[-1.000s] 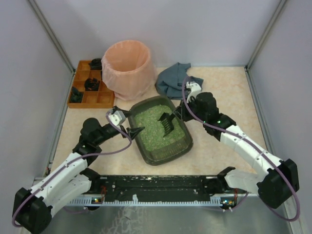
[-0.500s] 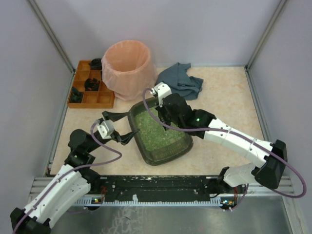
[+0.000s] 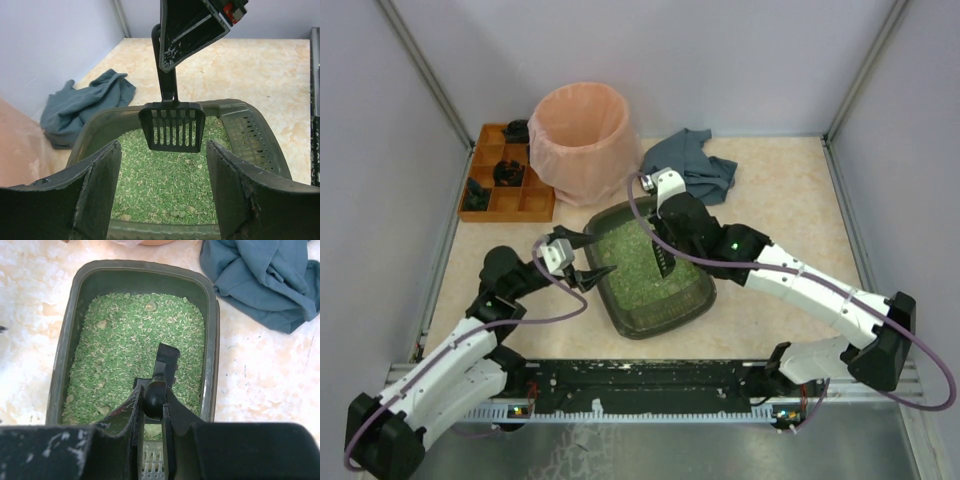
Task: Clean the litter box
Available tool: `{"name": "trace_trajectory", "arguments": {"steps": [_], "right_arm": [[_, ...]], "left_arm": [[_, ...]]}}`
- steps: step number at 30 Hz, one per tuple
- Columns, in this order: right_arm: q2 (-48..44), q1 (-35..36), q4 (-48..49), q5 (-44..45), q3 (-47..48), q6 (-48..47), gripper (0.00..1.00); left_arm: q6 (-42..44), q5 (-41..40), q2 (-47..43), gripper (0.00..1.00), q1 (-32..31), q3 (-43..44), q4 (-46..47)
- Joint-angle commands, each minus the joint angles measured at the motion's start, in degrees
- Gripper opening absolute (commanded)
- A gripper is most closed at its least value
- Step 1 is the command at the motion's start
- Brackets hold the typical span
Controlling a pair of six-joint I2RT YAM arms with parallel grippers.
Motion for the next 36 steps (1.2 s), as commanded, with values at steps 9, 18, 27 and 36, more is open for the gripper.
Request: {"name": "trace_trajectory", "arguments": {"steps": [9,18,27,36], "right_arm": [[-6.2,0.0,3.3,-1.2,0.5,7.0,0.0],[-5.8,0.0,4.0,-5.2,1.0,9.0,0.0],[-4.9,0.1,1.3,-4.4,4.2,8.4,0.0],[-4.1,0.1,1.1,-5.1,5.4,8.2,0.0]], "left_arm": [[5.7,0.2,18.7,0.78,-10.6,7.9,14.9],[-0.2,1.1,27.0,0.76,-11.1,6.6,31.0],[0.5,3.1,33.5,0.74,-11.7,9.2,35.4],[0.5,3.4,37.3,0.64,-11.7,12.2,34.1]]}}
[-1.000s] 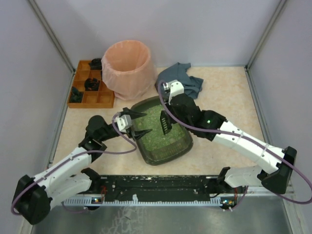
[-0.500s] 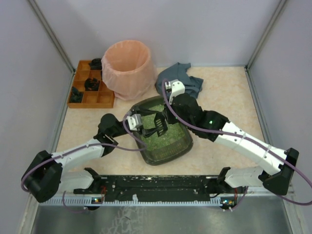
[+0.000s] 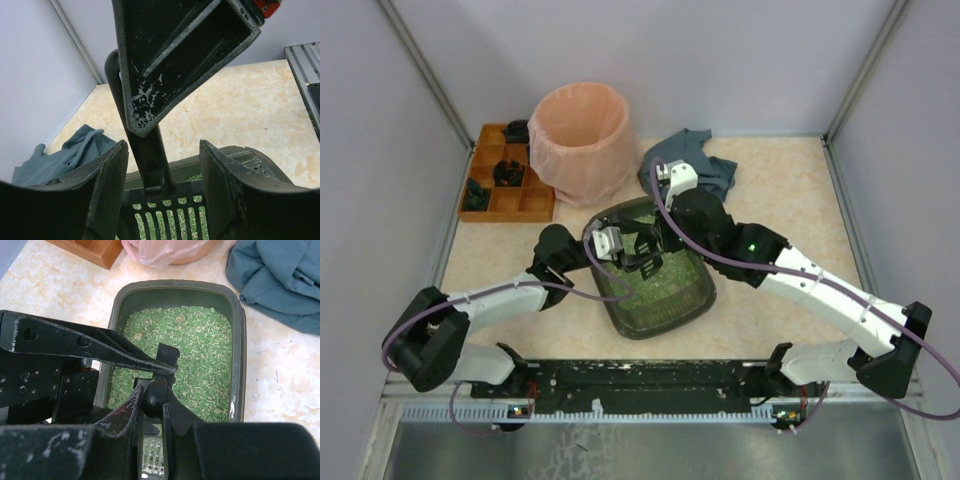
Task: Clean the litter box
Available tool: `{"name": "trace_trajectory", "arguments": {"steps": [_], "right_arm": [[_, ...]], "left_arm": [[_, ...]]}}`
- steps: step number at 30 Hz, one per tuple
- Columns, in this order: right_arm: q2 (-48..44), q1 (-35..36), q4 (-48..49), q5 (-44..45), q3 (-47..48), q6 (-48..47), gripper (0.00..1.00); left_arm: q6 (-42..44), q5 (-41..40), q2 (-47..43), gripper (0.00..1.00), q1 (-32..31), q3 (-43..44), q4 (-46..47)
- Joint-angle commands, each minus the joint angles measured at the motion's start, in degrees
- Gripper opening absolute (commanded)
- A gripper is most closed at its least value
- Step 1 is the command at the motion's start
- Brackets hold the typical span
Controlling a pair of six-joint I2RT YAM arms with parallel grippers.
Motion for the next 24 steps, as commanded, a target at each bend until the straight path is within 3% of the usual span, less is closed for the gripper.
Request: {"name": "trace_trajectory", "arguments": {"steps": [1,19,24], "right_arm": [[-0.4,0.0,1.7,-0.1,3.1,0.2,0.0],[-5.2,0.0,3.8,1.0,2.0,-1.1,0.0],[-6.5,0.0,5.3,1.4,0.2,-1.4,0.0]], "left_arm": [[-0.5,1.0,1.6,0.63,-0.2,2.9,1.0],[0.2,-3.6,4.0,0.48,-0.2,5.0,-5.4],[1.1,-4.6,3.8,0.32,-0.2,5.3,-6.7]]}}
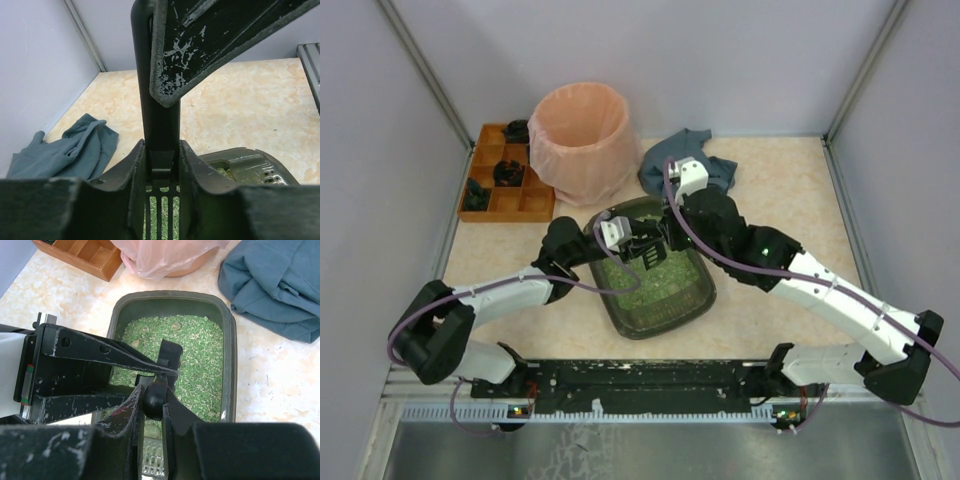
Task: Clean the litter box
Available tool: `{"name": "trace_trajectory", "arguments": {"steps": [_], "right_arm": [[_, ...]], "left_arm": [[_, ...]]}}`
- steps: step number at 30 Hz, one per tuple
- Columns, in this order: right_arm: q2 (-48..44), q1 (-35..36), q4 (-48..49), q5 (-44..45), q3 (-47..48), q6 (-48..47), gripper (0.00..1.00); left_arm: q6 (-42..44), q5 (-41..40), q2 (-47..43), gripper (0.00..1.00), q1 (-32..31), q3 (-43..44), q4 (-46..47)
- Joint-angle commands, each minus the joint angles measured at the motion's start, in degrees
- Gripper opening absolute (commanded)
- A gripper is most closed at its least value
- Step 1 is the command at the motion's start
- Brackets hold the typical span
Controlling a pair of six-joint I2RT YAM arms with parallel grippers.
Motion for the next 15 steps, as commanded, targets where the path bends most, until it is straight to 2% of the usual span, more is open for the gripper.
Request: {"name": "trace_trajectory", "arguments": {"steps": [1,3,5,9,10,12,15], "right_arm": [[-4.0,0.0,5.9,0.2,-0.2,-0.2,0.0],[-4.8,0.0,7.4,0.7,-1.2,0.3,0.0],[-5.7,0.0,8.6,2.0,-2.3,1.2,0.1],[-8.3,0.0,13.0,5.3,-5.5,4.1,0.44],[-9.0,0.0,15.0,5.8,-6.8,4.5,0.5],[-11.1,0.0,20.2,6.2,-10.3,5.4,0.57],[-12.8,0.0,25.2,4.9,-13.0,5.6,0.6]], "left_arm": [[1.0,-1.3,0.3,0.27,-0.2,1.2,-2.9],[1.3,-1.3,0.0,0.13,-0.2,1.3,-3.0],[1.2,-1.4,-0.4,0.02,-0.2,1.3,-3.1],[0.3,-1.3,-1.3,0.0,-0.2,0.7,-1.9],[0.1,-1.1,-1.5,0.0,-0.2,0.6,-1.6],[0.0,-0.5,-1.7,0.0,-0.2,0.6,-1.5],[0.5,-0.2,-1.9,0.03,-0.2,0.8,-2.0]]}}
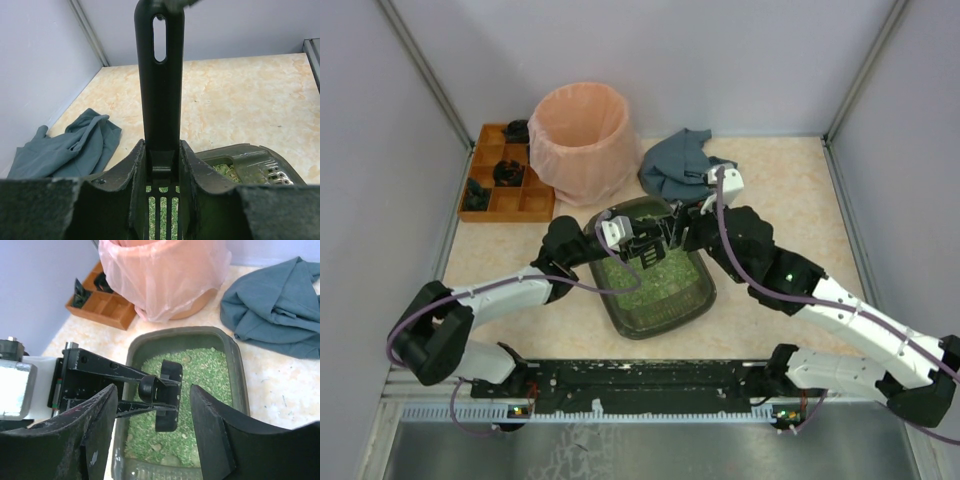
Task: Clean the litter box
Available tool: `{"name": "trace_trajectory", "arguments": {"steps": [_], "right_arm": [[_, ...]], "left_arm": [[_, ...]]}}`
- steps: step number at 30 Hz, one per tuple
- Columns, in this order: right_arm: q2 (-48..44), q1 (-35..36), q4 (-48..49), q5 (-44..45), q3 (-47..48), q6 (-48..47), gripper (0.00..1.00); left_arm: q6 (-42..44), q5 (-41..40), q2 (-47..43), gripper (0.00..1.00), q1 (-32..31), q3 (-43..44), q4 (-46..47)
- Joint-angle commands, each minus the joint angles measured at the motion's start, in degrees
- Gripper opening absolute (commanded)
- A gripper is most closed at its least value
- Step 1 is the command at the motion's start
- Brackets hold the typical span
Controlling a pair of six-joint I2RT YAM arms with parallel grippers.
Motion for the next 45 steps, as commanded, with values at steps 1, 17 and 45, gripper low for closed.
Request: {"name": "trace_trajectory", "arguments": {"steps": [1,17,45], "right_arm": [[-2.6,0.0,12.2,0.5,-2.3,1.9,0.6],[7.7,-1.5,3.5,-1.3,2.8,7.9,0.4],[11.1,-1.6,-3.2,-0.2,4.7,11.6,0.26]], "left_arm": [[0.4,0.6,-1.7,0.03,0.1,0.3,-0.1],[3.3,1.5,-2.8,0.0,0.1,0.1,-1.6],[4.9,-0.6,-3.4,0.0,-0.6,0.7,-3.9]]}}
